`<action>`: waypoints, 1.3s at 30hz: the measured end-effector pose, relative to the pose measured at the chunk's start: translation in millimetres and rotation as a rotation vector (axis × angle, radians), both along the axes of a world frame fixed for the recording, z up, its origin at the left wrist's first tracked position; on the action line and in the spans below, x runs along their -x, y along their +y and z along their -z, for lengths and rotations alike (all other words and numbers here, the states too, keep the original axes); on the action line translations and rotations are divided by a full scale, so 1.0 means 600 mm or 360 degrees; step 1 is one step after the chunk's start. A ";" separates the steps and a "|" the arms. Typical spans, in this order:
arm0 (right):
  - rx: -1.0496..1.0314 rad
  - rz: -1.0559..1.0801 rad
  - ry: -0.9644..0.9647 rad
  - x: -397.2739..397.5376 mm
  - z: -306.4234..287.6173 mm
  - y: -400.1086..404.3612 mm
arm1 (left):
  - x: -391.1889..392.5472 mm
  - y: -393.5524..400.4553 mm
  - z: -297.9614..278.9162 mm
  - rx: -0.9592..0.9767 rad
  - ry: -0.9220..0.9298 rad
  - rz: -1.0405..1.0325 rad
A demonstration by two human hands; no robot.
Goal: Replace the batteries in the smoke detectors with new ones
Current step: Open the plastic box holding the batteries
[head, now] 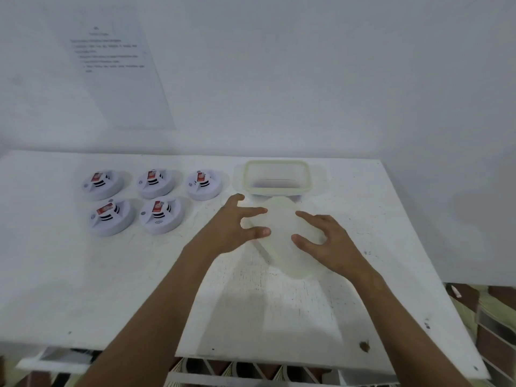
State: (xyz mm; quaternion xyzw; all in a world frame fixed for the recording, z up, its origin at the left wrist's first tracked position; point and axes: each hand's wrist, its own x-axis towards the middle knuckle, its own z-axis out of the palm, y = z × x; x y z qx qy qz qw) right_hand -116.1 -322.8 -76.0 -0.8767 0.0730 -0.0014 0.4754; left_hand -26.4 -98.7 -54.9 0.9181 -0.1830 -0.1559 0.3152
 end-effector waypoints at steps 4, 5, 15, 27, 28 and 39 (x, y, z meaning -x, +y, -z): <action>-0.0146 -0.0078 0.0197 0.017 -0.004 0.028 | 0.057 -0.024 0.024 0.0167 -0.0118 -0.0153; -0.0191 -0.0030 0.0180 0.021 -0.003 0.039 | 0.072 -0.031 0.029 0.0244 -0.0030 -0.0203; -0.0444 0.0229 -0.0031 0.011 0.031 0.072 | 0.093 -0.037 0.041 0.0974 0.0271 -0.0428; -0.0801 0.0122 -0.0079 0.004 0.017 0.063 | 0.085 -0.034 0.048 0.0948 0.0199 -0.0546; -0.0764 0.0164 -0.0115 0.004 0.018 0.062 | 0.083 -0.035 0.044 0.0951 0.0232 -0.0512; -0.0523 -0.0215 0.0182 -0.026 -0.019 0.017 | 0.000 -0.014 0.000 0.0725 0.0449 -0.0019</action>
